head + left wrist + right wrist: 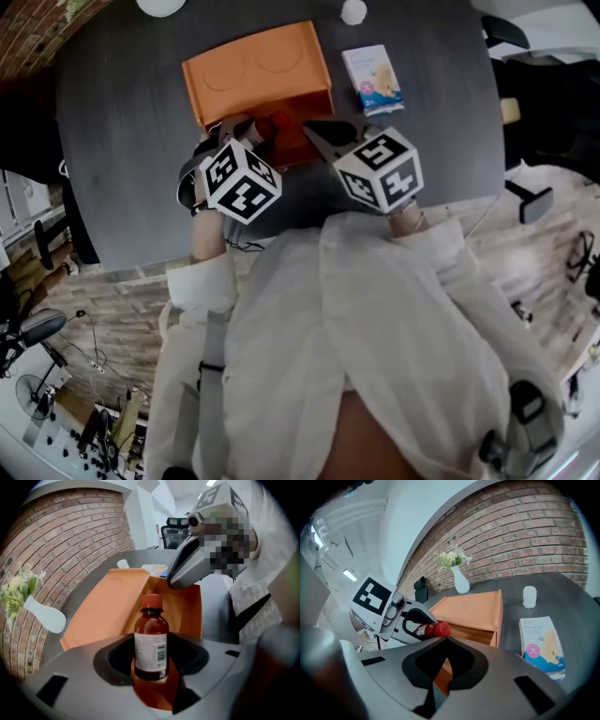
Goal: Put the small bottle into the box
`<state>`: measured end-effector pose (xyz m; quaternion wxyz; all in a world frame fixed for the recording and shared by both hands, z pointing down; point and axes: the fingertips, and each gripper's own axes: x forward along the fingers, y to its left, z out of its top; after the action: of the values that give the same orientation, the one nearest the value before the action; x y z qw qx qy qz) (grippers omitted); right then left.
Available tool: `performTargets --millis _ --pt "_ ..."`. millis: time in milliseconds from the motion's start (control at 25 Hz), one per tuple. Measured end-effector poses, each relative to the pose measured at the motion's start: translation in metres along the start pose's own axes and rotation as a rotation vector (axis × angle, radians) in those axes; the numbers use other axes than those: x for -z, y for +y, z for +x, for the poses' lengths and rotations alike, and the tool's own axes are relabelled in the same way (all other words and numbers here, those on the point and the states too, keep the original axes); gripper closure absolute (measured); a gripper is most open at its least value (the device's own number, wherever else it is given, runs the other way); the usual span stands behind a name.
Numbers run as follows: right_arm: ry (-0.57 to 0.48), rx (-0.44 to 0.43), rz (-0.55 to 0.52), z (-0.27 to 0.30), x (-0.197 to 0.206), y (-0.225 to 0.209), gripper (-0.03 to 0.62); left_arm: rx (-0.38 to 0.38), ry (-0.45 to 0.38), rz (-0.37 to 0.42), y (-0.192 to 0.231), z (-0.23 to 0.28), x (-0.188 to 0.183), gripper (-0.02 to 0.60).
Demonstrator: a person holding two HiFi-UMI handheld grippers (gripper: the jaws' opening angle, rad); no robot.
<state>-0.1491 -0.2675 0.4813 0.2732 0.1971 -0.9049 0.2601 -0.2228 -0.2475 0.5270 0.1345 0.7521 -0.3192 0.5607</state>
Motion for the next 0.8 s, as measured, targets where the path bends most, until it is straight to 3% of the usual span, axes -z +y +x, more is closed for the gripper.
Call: performTargets --millis 520,800 --pt "0.034 -0.023 0.005 0.004 0.006 0.003 0.591 0.048 0.108 0.107 -0.016 0.021 -0.002 0.362" --pt "0.041 -0.026 0.024 0.003 0.011 0.001 0.591 0.027 0.168 0.193 -0.010 0.029 0.002 0.360"
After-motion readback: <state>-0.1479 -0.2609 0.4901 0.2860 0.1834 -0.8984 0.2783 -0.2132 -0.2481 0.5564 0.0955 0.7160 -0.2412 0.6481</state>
